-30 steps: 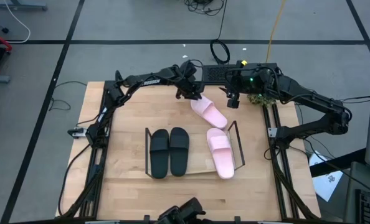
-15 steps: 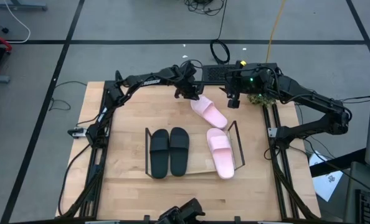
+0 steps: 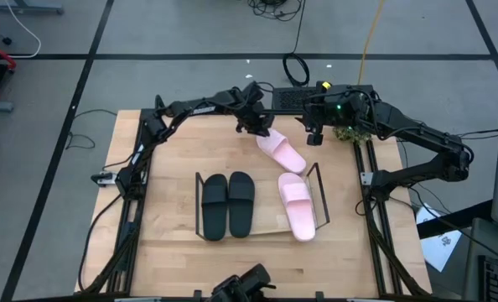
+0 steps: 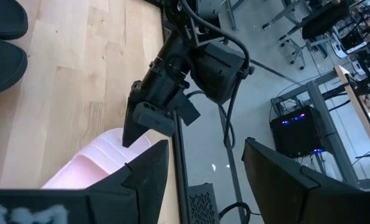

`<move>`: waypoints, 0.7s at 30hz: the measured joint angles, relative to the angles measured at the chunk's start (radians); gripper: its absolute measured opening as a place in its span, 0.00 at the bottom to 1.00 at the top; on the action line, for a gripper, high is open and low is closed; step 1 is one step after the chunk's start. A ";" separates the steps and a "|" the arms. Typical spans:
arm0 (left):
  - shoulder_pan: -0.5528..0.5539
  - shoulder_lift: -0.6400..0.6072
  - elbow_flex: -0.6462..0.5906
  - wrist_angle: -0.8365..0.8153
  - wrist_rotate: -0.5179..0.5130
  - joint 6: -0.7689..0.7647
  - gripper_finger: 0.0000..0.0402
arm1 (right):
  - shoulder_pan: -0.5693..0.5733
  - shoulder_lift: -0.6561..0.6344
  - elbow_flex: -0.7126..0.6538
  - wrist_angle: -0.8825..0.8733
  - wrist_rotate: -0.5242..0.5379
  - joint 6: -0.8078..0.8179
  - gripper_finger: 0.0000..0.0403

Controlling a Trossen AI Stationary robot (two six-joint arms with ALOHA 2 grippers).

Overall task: Pick and place slides into the shelf
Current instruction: Put the pink slides on the shelf

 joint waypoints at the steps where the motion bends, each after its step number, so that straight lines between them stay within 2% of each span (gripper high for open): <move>1: 0.002 0.000 0.000 0.001 0.008 0.004 0.22 | 0.000 0.000 0.000 0.000 0.000 0.000 0.49; 8: 0.006 0.000 0.000 -0.001 0.041 0.058 0.22 | 0.000 0.000 0.000 0.000 0.000 -0.003 0.49; 21: 0.006 0.000 -0.005 0.002 0.043 0.129 0.22 | 0.000 0.000 0.000 0.000 0.000 -0.003 0.49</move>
